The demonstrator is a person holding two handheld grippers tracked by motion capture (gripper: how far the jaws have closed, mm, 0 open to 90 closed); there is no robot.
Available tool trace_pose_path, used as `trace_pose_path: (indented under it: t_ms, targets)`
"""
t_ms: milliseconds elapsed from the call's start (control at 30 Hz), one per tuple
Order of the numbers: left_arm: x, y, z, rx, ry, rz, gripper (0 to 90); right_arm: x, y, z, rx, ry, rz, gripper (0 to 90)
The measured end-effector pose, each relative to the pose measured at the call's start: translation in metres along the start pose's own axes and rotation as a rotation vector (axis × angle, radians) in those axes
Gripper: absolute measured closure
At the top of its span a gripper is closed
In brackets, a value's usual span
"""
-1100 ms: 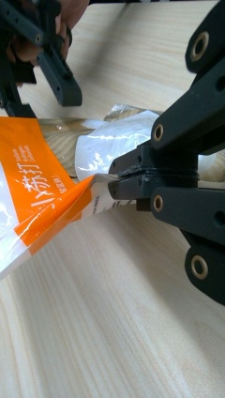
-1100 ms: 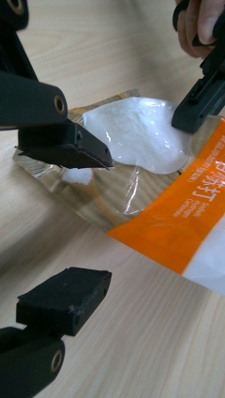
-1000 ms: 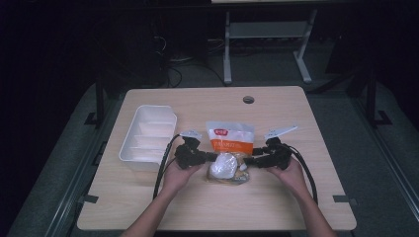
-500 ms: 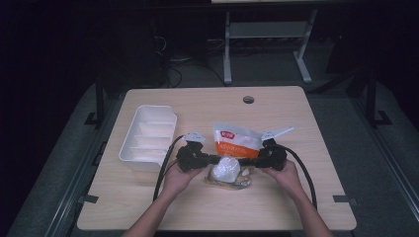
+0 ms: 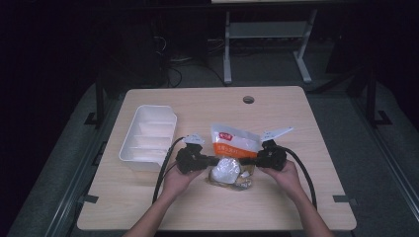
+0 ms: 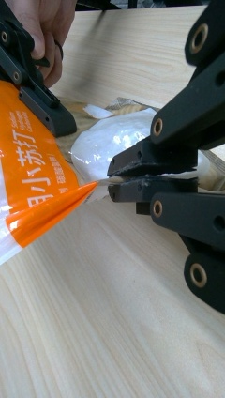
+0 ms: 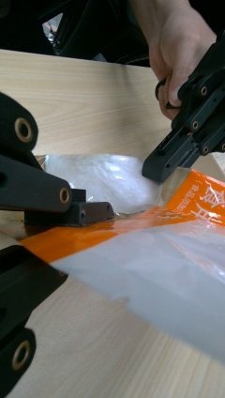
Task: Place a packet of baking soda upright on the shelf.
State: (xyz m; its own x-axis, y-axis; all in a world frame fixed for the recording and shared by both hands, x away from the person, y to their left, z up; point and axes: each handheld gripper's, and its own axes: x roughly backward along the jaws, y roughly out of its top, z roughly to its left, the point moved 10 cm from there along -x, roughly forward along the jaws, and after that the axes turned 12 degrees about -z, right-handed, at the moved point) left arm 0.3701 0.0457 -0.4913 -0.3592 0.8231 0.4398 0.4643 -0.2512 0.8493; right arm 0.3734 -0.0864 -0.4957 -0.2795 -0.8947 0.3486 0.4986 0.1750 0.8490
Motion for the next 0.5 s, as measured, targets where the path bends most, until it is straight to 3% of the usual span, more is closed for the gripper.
trace_pose_path:
  t_ms: [133, 233, 433, 500]
  targets:
    - [0.002, 0.0, -0.001, -0.024, 0.016, 0.003, 81.4, 0.001, 0.002, 0.003, 0.007, 0.001, -0.006, 89.3]
    - [0.005, 0.0, 0.001, -0.055, 0.059, 0.001, 71.1, 0.005, 0.005, 0.006, 0.017, -0.002, -0.012, 89.3]
    - [0.009, -0.003, 0.001, -0.056, 0.078, -0.014, 60.4, 0.013, 0.008, 0.007, 0.024, -0.012, -0.021, 89.4]
    - [0.013, -0.005, 0.003, -0.075, 0.1, -0.019, 56.8, 0.018, 0.01, 0.007, 0.034, -0.026, -0.026, 89.5]
